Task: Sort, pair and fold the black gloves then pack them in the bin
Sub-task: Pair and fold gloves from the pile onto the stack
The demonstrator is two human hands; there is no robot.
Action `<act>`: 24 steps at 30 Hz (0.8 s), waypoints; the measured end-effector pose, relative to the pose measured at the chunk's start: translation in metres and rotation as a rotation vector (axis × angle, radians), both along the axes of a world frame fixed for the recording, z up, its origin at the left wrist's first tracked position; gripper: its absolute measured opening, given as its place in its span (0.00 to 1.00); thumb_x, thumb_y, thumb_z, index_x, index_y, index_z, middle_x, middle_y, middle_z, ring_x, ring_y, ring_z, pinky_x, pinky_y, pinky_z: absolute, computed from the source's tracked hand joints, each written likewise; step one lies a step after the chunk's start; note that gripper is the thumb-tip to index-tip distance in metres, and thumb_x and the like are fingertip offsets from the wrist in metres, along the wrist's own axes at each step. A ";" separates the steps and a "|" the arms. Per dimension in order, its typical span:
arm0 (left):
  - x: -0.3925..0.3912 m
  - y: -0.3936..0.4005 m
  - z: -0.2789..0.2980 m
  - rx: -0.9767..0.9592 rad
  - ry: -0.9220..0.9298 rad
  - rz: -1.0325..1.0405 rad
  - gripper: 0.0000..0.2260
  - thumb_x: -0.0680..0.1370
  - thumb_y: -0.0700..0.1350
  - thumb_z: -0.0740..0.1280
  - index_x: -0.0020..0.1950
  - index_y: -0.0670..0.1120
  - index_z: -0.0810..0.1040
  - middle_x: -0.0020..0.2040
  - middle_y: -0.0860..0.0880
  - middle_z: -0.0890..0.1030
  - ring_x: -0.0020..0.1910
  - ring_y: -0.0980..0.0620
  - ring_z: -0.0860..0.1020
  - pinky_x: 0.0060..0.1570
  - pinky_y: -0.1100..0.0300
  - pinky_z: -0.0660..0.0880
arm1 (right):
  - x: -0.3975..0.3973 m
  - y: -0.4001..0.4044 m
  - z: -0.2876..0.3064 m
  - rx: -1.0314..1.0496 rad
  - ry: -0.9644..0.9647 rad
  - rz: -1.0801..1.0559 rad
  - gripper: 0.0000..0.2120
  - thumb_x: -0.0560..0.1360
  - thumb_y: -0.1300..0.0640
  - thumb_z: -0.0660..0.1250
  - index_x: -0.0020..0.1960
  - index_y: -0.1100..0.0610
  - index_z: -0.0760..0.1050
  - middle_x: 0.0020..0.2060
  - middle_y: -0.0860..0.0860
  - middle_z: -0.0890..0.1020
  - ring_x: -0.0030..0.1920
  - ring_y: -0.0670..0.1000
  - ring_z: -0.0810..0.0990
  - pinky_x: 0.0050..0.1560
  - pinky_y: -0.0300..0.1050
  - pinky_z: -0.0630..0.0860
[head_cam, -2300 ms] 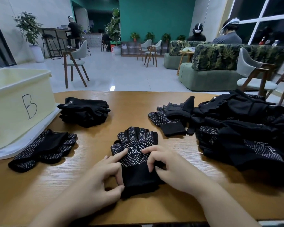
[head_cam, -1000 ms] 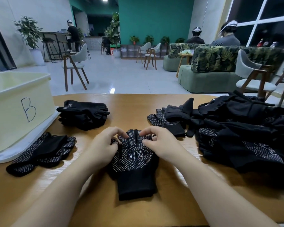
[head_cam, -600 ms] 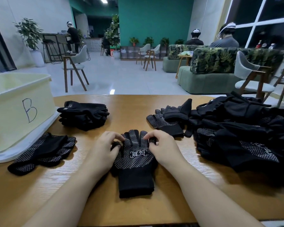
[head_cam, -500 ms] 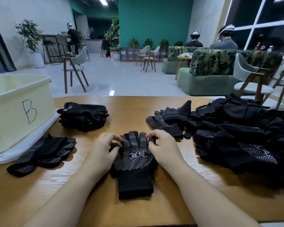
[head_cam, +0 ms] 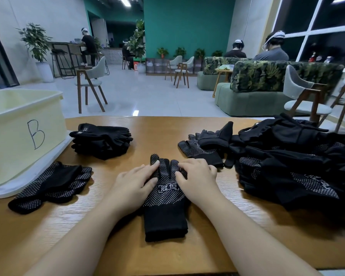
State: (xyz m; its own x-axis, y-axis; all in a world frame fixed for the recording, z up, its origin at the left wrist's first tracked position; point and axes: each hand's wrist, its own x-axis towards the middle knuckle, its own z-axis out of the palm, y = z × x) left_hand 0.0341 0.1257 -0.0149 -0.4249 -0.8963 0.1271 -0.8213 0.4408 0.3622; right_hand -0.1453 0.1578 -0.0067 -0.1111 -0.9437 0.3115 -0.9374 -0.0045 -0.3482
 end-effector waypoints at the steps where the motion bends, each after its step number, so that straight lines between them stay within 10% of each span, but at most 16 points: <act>1: -0.001 0.000 0.001 0.025 -0.033 0.006 0.22 0.82 0.55 0.49 0.76 0.61 0.47 0.76 0.56 0.60 0.75 0.60 0.53 0.70 0.58 0.51 | 0.001 0.001 0.000 -0.030 0.000 0.008 0.17 0.79 0.47 0.57 0.66 0.47 0.72 0.68 0.41 0.69 0.69 0.46 0.60 0.65 0.48 0.53; 5: -0.004 -0.002 0.000 0.020 0.034 0.052 0.26 0.82 0.55 0.49 0.77 0.53 0.43 0.76 0.54 0.60 0.75 0.58 0.55 0.68 0.59 0.51 | 0.007 0.004 0.000 -0.013 -0.035 0.208 0.18 0.79 0.43 0.56 0.69 0.42 0.68 0.74 0.41 0.59 0.75 0.44 0.46 0.70 0.51 0.43; 11: -0.003 0.003 0.002 -0.010 0.302 0.107 0.11 0.81 0.48 0.57 0.63 0.49 0.69 0.61 0.53 0.77 0.63 0.53 0.73 0.63 0.54 0.66 | 0.010 -0.001 0.001 0.232 0.030 0.285 0.22 0.81 0.41 0.49 0.73 0.44 0.63 0.74 0.41 0.59 0.76 0.44 0.44 0.72 0.59 0.35; 24: -0.003 0.006 0.000 -0.004 0.168 0.041 0.19 0.80 0.58 0.53 0.70 0.58 0.67 0.75 0.58 0.60 0.75 0.60 0.54 0.73 0.55 0.52 | 0.011 0.008 0.002 0.204 0.018 0.273 0.25 0.81 0.41 0.46 0.76 0.47 0.55 0.76 0.44 0.53 0.75 0.43 0.41 0.73 0.55 0.34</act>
State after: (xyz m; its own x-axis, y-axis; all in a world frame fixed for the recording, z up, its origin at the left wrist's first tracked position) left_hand 0.0307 0.1313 -0.0146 -0.3606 -0.9117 0.1970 -0.7667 0.4100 0.4941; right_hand -0.1343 0.1662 -0.0049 0.1577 -0.9810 0.1132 -0.9174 -0.1880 -0.3508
